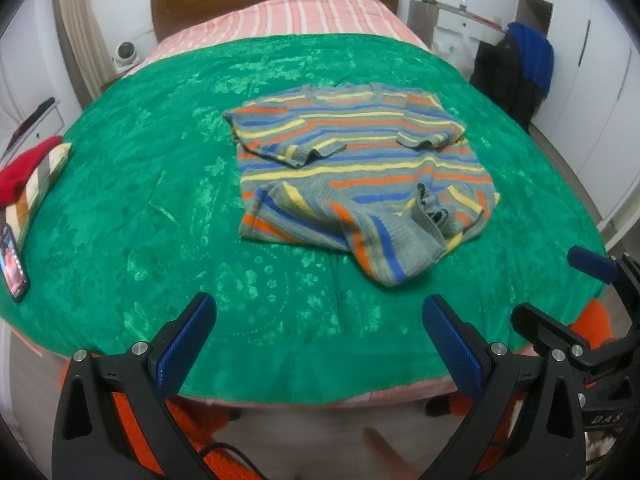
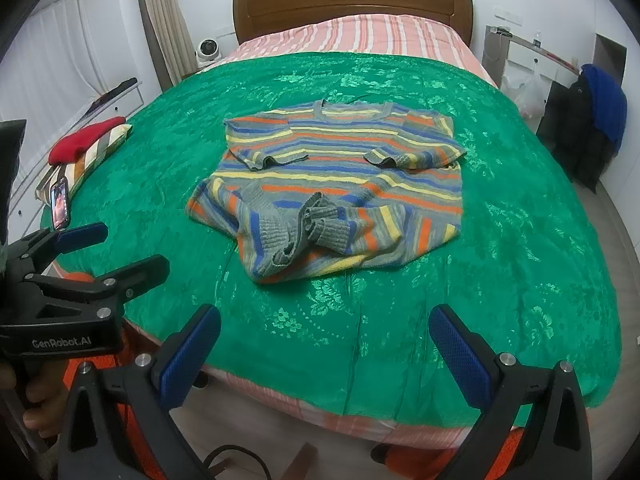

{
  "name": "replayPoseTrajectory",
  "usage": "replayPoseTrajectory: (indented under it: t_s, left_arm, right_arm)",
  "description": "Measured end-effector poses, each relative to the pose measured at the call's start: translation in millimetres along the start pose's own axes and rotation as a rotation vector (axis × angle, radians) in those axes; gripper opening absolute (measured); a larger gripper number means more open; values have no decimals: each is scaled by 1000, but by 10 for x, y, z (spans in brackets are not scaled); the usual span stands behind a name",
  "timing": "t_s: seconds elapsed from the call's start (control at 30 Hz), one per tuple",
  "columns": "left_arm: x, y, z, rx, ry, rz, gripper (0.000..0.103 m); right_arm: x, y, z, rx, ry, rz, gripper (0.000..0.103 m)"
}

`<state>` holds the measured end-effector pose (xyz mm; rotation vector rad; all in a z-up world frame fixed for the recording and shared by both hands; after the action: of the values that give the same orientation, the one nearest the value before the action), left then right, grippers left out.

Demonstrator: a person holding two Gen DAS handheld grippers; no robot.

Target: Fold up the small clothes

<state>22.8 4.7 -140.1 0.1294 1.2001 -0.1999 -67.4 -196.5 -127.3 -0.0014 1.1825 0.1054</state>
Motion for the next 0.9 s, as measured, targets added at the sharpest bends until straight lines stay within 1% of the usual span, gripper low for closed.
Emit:
replayPoseTrajectory:
  t_s: [0.3, 0.37, 0.43, 0.5, 0.57, 0.63, 0.67, 0.7, 0.73, 0.77, 0.8, 0.83, 0.87, 0.9]
  left_arm:
    - [17, 58, 16, 12, 1, -5, 103]
    - [-11, 215, 76, -11, -14, -34, 103]
    - [-7, 500, 147, -64, -22, -91, 103]
    - [52, 691, 174, -78, -14, -119, 103]
    - [169, 820, 195, -67, 5, -131, 103]
    - [323, 794, 248, -27, 22, -152, 102]
    - [385, 747, 282, -7, 24, -162, 102]
    - [463, 692, 336, 22, 24, -166, 101]
    - [542, 634, 386, 59, 26, -166, 100]
    - [638, 554, 447, 112, 29, -156, 97]
    - [712, 483, 487, 160, 31, -135, 87]
    - [821, 401, 540, 226, 39, -97, 82]
    - [887, 338, 573, 271, 43, -76, 78]
    - [957, 295, 608, 307, 44, -55, 79]
  right_arm:
    - [18, 16, -10, -7, 4, 0, 103]
    - [15, -4, 5, -9, 0, 5, 103]
    - [-11, -97, 23, -4, -16, 14, 103]
    - [-33, -286, 39, 21, -40, 8, 103]
    - [33, -544, 42, 66, -36, -9, 103]
    - [168, -727, 62, 101, -11, 5, 103]
    - [253, -775, 84, 112, 9, 33, 103]
    - [334, -795, 117, 124, 28, 74, 102]
    - [416, -775, 195, 130, 40, 137, 102]
    - [469, -743, 251, 122, 53, 176, 98]
    - [532, -691, 321, 102, 72, 200, 94]
    - [616, -631, 392, 61, 102, 195, 88]
    - [715, -576, 460, 5, 132, 163, 83]
    - [789, -550, 502, -38, 143, 133, 83]
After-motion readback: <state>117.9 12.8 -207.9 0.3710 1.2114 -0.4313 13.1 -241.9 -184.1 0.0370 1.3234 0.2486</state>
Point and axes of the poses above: each gripper's, at about its wrist camera, not at the fingertips, and x roughly the way its jaws point, y to its left, z to its top, the point moved 10 cm from there along x, roughly the way its jaws point, and after that the axes turned 15 degrees about y, right-handed, at the moved point
